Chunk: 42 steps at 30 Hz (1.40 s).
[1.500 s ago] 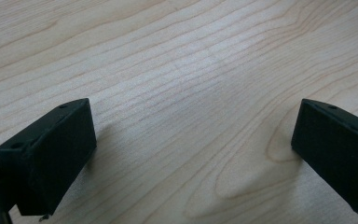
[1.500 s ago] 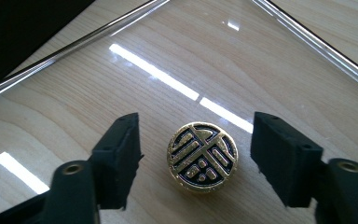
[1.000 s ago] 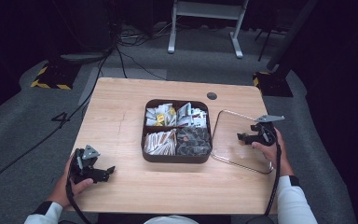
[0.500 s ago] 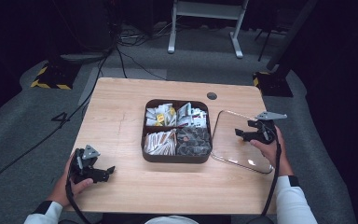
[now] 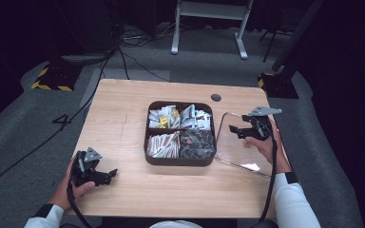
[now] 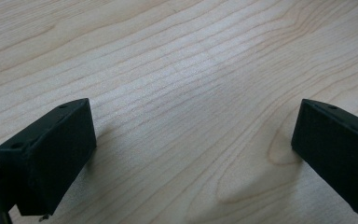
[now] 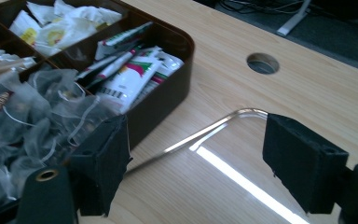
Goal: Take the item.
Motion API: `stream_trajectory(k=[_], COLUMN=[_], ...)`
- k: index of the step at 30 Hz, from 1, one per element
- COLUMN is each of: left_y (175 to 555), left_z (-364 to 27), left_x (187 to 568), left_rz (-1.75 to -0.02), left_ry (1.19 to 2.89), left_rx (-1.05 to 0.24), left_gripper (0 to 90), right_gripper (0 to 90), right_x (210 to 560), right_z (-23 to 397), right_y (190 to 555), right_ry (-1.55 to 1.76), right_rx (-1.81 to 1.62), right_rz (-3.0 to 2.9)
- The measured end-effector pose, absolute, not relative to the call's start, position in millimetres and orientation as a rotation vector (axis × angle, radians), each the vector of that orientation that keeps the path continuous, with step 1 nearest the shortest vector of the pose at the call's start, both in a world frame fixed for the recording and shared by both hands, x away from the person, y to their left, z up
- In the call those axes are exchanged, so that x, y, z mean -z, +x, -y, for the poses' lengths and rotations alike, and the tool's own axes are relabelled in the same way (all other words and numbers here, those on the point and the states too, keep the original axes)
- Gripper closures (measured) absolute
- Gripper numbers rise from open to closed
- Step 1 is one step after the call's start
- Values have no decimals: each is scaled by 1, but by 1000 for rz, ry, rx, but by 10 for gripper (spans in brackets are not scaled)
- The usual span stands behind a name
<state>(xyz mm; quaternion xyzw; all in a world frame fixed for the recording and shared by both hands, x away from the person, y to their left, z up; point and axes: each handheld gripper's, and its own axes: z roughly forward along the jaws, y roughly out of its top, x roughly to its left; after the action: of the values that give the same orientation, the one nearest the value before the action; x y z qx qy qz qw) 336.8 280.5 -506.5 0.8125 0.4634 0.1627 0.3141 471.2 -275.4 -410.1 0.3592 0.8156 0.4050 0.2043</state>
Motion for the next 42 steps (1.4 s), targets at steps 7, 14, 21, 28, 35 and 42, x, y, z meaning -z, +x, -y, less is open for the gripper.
stream_trajectory(k=[7, 14, 21, 28, 35, 42], left_y=[337, 337, 337, 337, 336, 336], left_z=[-280, -281, -281, -280, -280, -281], left_x=[507, 507, 507, 507, 507, 506], left_rz=[-1222, -1220, -1219, -1220, -1224, -1223], left_ry=[2140, 2142, 2142, 2141, 2140, 2142], left_rx=[-431, -431, -434, -432, -436, -431], left_gripper=[0, 1, 0, 0, 2, 2], right_gripper=[240, 247, 248, 250, 265, 269], right_x=[404, 402, 406, 406, 411, 414], right_z=[243, 215, 186, 168, 154, 142], right_y=[477, 491, 501, 509, 517, 526], right_ry=[930, 924, 895, 888, 883, 900], right_rx=[-1096, -1126, -1116, -1115, -1089, -1052], right_rz=[-2316, -2338, -2377, -2390, -2402, -2406])
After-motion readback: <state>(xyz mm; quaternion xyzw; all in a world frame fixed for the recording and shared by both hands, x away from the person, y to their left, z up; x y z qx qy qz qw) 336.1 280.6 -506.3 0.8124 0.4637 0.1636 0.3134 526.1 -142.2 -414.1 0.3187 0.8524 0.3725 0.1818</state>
